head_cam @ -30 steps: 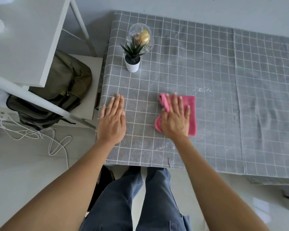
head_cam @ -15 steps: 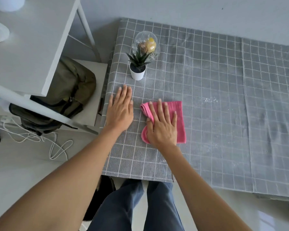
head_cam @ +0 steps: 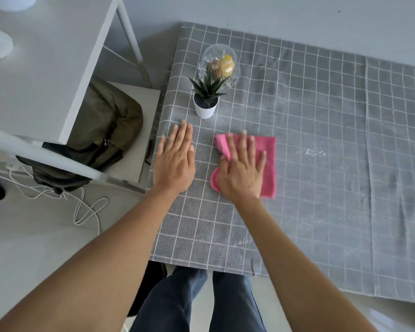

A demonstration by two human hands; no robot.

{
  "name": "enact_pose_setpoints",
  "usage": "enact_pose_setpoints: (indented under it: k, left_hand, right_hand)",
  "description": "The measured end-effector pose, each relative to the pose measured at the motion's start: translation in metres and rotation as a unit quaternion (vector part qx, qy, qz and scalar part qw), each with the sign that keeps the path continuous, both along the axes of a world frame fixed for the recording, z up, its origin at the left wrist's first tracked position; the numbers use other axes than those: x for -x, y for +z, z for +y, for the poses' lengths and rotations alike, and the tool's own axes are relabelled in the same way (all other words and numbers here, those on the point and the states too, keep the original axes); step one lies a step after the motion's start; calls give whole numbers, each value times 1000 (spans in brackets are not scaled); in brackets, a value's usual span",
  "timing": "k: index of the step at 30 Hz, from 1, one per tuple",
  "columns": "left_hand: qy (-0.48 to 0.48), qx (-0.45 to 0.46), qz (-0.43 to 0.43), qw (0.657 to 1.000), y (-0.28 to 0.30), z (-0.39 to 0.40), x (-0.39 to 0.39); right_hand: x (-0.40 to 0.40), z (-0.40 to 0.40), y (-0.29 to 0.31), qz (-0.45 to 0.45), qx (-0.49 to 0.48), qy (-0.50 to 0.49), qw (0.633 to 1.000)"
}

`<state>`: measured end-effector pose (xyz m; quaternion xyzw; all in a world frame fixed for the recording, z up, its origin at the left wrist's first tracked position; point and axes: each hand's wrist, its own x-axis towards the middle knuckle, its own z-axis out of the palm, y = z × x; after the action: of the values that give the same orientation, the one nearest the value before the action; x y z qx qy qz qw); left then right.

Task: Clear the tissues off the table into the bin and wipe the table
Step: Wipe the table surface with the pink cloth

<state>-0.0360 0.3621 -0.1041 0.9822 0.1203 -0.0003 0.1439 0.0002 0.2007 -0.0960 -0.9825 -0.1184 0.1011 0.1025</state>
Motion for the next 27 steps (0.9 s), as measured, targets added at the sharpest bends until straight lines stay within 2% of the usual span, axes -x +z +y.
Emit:
enact_pose_setpoints:
  k: [3,6,10,14,17,20,23,25,27]
  left_hand:
    - [-4,-4,3,1000,2,0,0]
    - [-3,7,-1,1000,1,0,0]
    - [1,7,2,1000,1,0,0]
    - [6,5,2,1000,1,0,1]
    - [7,6,-4,1000,0,0,0]
    - [5,9,-7,1000,1,-1,0]
    - [1,13,-9,1000,1,-1,0]
    - [1,15,-9,1000,1,0,0]
    - [4,11,-7,1000,0,0,0]
  right_hand:
    - [7,14,0,1,-32,39,999]
    - [-3,-8,-1,-5,-35,45,998]
    - [-26,-42,-1,-1,-6,-53,999]
    - [-25,-34,-1,2,-17,-111,994]
    - [-9,-8,0,0,6,-54,999]
    - [10,13,0,-4,-16,41,999]
    - [7,6,0,-6,-27,88,996]
    - [-9,-12,-1,-17,-6,80,997]
    - [-34,-31,-2,-10,15,6,1000]
